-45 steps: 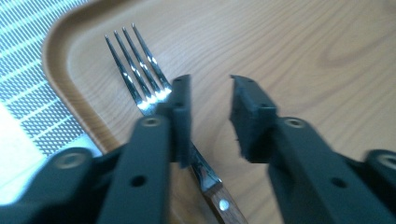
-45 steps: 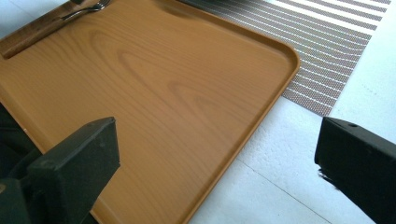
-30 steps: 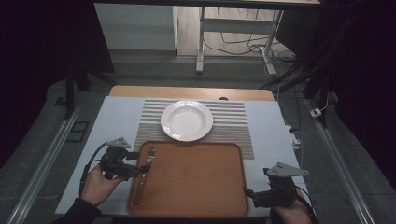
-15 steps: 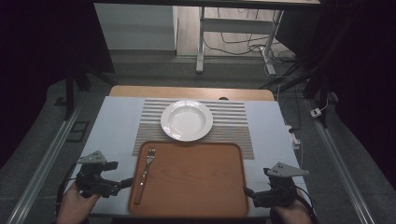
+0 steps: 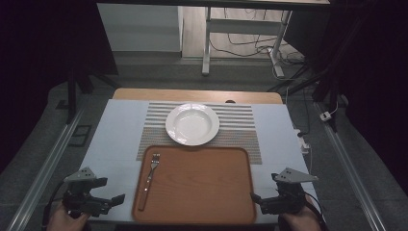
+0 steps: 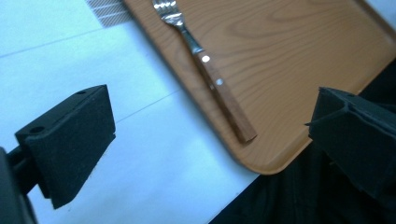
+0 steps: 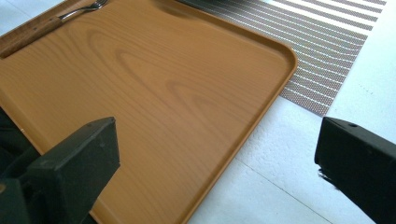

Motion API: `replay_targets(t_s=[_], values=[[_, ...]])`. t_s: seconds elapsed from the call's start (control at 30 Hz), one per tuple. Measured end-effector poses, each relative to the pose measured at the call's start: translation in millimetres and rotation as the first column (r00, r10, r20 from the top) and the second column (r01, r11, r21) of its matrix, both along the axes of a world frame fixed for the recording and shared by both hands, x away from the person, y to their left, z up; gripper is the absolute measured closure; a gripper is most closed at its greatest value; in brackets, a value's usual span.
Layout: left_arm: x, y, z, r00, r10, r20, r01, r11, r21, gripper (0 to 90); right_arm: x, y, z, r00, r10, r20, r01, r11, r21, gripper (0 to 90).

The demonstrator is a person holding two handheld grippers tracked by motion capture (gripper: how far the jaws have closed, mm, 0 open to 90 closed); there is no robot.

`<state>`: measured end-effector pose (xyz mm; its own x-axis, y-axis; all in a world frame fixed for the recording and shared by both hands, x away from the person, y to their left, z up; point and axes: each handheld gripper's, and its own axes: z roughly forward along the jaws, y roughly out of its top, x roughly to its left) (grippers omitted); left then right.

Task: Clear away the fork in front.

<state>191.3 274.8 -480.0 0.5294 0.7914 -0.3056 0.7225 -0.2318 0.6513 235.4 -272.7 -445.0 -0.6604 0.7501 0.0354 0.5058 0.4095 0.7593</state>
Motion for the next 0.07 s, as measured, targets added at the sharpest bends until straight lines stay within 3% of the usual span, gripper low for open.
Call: replay_targets(t_s=[0.07], values=[[0.9, -0.6, 0.0, 1.0000, 0.005, -0.008, -0.005, 1.0000, 0.004, 0.0, 0.1, 0.1, -0.1, 1.0000, 0.000, 0.000, 0.000, 1.0000, -0.002, 0.3]])
